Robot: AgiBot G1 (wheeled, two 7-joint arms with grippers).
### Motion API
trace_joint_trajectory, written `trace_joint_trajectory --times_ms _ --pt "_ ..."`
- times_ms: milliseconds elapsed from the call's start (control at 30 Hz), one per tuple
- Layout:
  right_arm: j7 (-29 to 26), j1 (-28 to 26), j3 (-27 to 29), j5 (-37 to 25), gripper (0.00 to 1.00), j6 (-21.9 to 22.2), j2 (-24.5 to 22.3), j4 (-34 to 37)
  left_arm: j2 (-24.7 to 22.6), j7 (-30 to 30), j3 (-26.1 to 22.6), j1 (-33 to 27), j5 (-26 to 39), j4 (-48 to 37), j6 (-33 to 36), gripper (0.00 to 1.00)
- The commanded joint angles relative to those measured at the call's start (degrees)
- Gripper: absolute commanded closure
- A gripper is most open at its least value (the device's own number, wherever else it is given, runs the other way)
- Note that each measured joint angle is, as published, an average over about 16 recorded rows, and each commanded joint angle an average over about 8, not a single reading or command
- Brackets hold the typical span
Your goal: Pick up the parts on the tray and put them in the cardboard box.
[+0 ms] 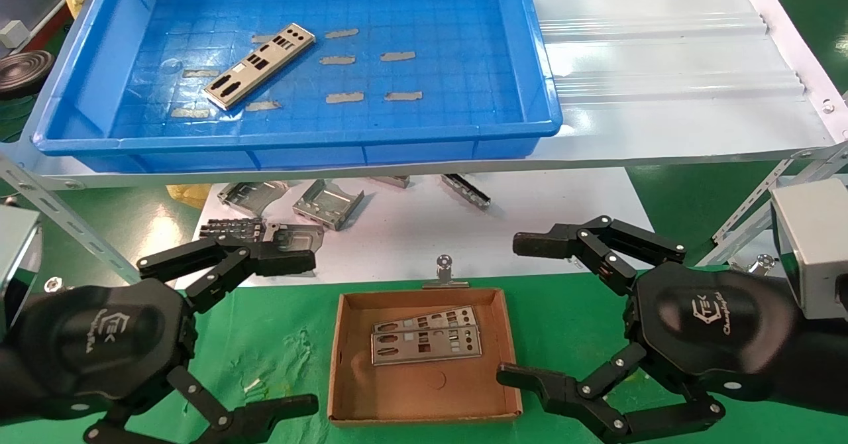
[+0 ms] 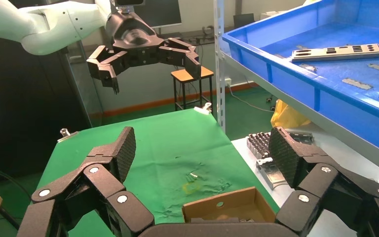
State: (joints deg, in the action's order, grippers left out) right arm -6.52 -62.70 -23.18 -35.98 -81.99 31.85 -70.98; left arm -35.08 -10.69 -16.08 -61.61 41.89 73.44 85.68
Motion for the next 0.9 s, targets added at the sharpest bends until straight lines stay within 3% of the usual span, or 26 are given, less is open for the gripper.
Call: trace_joint_trajectory --times_ms 33,900 --pt "0.00 0.00 0.00 0.00 0.00 0.00 0.00 0.00 0.00 0.00 0.00 0.00 0.00 0.00 0.00 0.00" --pt "0.00 0.00 0.00 0.00 0.00 0.00 0.00 0.00 0.00 0.00 0.00 0.00 0.00 0.00 0.00 0.00"
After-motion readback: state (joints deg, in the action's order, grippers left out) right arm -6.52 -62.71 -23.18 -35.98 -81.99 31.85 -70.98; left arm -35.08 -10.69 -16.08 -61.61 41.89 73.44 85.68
